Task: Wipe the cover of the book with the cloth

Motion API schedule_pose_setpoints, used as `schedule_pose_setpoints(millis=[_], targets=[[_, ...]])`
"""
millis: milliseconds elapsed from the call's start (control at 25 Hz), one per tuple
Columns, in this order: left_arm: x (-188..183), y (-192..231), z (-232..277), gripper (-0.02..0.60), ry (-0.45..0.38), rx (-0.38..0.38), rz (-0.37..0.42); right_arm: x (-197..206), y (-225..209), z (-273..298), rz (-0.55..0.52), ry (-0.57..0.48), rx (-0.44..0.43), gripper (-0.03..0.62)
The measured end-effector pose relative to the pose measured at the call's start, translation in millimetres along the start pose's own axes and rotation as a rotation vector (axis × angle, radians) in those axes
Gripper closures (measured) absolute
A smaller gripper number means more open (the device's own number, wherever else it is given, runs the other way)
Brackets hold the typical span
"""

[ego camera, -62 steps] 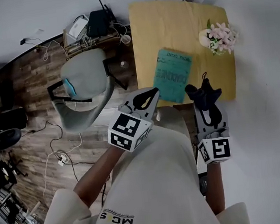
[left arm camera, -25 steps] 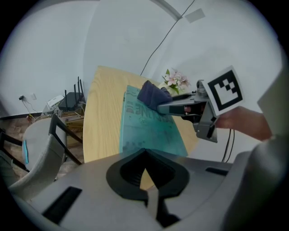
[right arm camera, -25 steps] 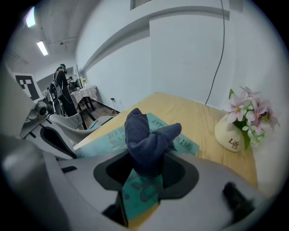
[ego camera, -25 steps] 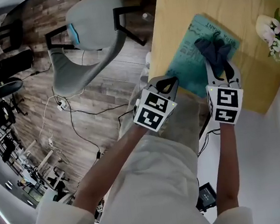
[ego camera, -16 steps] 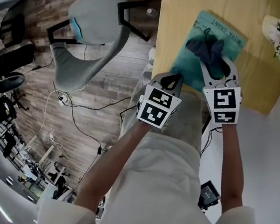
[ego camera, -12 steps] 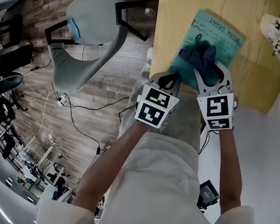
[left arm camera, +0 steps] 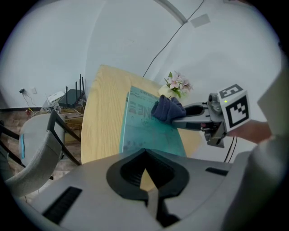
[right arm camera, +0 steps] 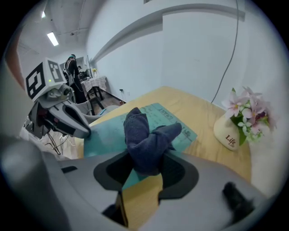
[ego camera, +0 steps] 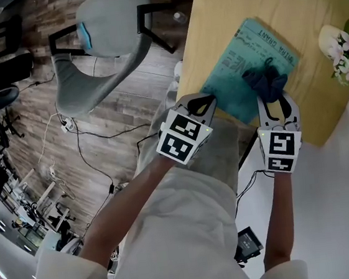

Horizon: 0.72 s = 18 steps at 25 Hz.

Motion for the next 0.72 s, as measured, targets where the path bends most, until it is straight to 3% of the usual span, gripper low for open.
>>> schedule_pose_setpoints(millis=[360, 560, 720], targets=[[0.5, 1.0, 0.9, 0.571, 0.019, 0.014, -0.008, -35.4, -62.8, 21.3, 0.069, -0.019, 0.131, 0.416], [-1.1, -2.1, 0.4, 0.571, 0.022, 0.0, 0.071, -56.0, -68.7, 33.8, 0.07, -0.056, 0.169, 0.416], [-4.4, -3.7, 2.5, 0.571, 0.001, -0.007, 0.056, -69.2, -67.9, 42.0, 0.071, -0.076, 0.159, 0.416]])
Point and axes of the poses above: the fingertips, and each gripper's own axes: z forward along the fingers, y to its left, x out of its underside, the point moved 2 cm from there along -z, backward along the fingers, and after that the axes turned 5 degrees about z, right-handed, at the moved point
